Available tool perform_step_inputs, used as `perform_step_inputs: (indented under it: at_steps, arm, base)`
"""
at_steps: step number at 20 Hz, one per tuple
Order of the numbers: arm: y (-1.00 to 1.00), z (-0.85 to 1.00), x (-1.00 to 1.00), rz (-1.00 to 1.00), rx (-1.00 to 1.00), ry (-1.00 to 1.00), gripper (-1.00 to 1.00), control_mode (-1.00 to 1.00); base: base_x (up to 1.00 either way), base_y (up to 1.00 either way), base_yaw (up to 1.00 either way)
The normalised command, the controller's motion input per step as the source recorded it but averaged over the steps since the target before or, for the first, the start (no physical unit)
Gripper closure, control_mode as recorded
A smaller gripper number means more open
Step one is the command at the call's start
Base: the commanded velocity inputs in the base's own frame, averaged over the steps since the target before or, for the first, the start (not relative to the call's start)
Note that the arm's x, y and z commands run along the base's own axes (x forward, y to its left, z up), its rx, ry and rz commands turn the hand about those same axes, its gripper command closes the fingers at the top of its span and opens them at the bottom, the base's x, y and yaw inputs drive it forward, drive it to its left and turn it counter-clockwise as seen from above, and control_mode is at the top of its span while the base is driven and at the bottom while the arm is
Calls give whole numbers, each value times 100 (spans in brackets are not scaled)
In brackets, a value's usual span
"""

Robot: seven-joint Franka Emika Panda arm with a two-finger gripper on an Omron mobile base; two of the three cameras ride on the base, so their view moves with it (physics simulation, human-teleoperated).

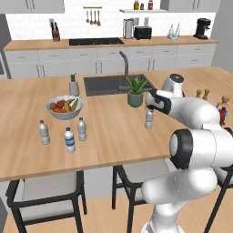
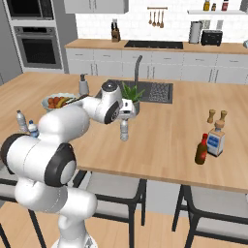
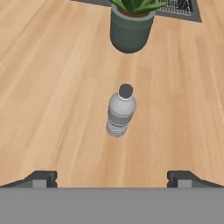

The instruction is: Move the plastic bottles in the middle to the plastics group, and the glass bottles in the middle to the glass group.

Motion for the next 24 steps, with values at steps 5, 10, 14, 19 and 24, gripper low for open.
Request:
perform_step_inputs:
  at_steps: [5, 10, 14, 19, 24]
  arm:
    - [6, -17, 46, 7, -1, -5, -100, -100]
    - [0, 0, 38, 2, -5, 0, -100, -100]
    - [0, -6, 31, 0, -2, 0, -100, -100]
    - [0, -25, 3, 0, 0, 0, -100, -100]
    - [0, -24, 0, 0, 0, 0, -100, -100]
  base:
    - [0, 0, 0]
    - [0, 0, 0]
    - [0, 0, 0]
    - [0, 0, 0]
    - [0, 0, 0]
